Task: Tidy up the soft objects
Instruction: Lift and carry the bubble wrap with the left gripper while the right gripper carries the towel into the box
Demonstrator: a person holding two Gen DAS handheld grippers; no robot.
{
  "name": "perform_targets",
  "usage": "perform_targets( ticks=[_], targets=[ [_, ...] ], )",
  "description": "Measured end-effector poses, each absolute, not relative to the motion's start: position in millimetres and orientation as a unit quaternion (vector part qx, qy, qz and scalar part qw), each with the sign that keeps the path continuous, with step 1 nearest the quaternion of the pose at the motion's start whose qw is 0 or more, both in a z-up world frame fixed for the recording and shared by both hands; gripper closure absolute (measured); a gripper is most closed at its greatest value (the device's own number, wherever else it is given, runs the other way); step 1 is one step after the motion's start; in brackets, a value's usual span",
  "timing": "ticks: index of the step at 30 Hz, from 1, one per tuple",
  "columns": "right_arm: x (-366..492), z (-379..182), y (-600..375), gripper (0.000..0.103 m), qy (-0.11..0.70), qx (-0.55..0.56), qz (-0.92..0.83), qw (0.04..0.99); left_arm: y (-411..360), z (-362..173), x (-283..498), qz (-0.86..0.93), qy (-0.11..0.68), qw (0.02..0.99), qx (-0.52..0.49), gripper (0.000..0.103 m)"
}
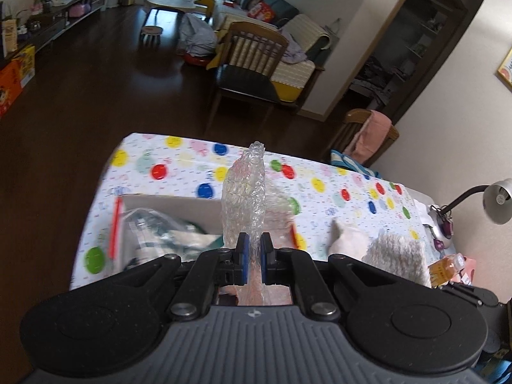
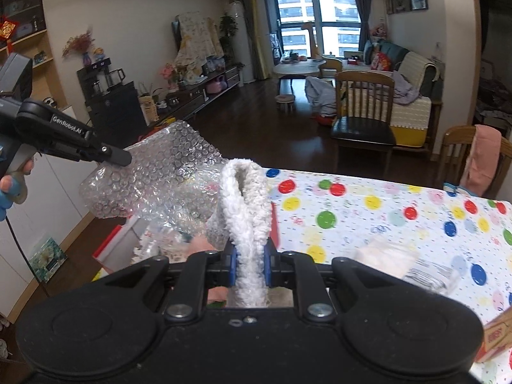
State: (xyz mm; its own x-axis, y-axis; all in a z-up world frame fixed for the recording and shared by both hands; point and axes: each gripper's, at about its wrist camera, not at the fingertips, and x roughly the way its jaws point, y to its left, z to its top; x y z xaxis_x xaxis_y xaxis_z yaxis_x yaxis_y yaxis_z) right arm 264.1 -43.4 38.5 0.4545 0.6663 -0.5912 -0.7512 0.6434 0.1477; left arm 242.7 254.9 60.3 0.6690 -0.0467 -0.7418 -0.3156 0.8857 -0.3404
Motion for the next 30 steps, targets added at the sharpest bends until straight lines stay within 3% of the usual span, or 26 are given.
perform_targets(
  ticks=[13,30],
  targets=[
    [265,19,29,0.089,0.344,-0.046,0.417,0.840,296,8,210,0.099,0.427,0.872,-0.219,0.096],
    [256,-29,101,0.088,0.388,-0.064,0.393,0.831,279,-55,232,0.068,0.461,0.869,-0.168,0.096]
  ],
)
